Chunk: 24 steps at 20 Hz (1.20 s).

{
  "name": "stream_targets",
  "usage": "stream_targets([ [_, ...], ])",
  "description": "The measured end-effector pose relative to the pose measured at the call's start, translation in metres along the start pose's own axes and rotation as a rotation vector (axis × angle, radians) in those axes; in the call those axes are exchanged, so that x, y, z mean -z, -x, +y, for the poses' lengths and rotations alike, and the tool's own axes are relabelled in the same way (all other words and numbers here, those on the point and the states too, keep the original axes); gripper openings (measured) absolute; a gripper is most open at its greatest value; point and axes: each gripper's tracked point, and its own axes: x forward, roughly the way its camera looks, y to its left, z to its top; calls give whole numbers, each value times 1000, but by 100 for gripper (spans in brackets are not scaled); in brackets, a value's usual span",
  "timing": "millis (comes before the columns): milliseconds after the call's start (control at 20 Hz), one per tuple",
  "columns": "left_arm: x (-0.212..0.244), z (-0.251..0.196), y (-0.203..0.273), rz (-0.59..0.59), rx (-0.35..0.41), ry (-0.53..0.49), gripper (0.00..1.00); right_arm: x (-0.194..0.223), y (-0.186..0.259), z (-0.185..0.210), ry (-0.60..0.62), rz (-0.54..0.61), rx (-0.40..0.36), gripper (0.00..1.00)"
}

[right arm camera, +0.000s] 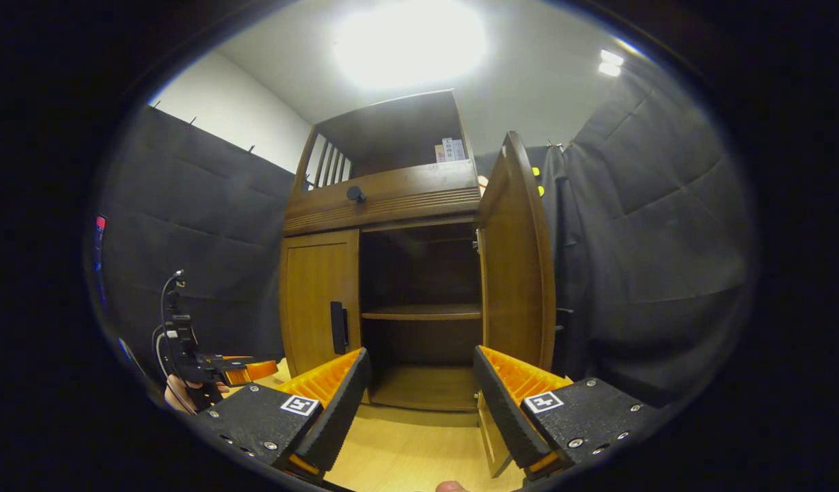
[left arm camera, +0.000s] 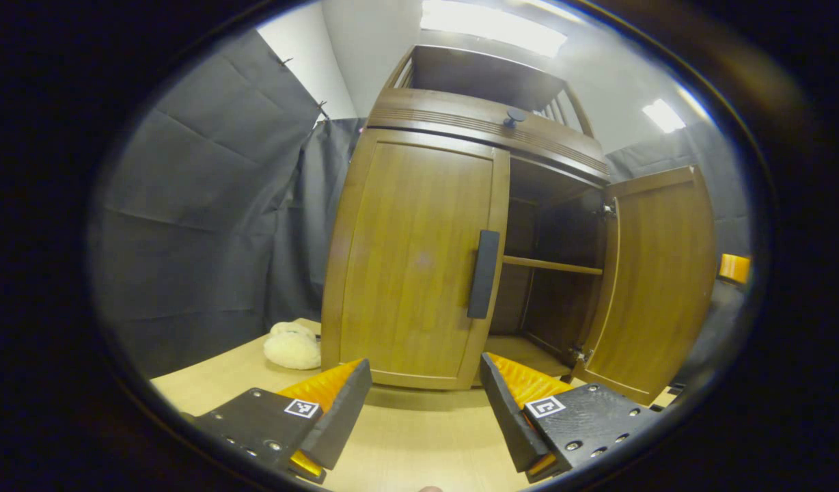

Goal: Open the right door of the double-door shoe cabinet with the right hand, and open the left door with the left hand.

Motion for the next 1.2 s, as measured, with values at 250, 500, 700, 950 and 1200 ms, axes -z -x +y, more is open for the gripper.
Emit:
stream_targets([
  [250, -1, -1, 1, -23, 44, 4, 93, 18, -34, 11, 32, 29, 52, 93],
  [500, -11, 2, -5, -48, 69, -28, 96, 26, -80, 12, 49, 64, 92, 94],
  [700, -32, -8, -45, -45, 78, -68, 93, 36, -97, 9, 28, 95, 116, 93],
  [950, -41, -24, -87, -40, 76, -138, 96, 43, -122, 0, 23, 117, 138, 92],
  [1200, -36, -43, -132, -35, 78, -168, 93, 36, -164, -8, 34, 134, 167, 93],
])
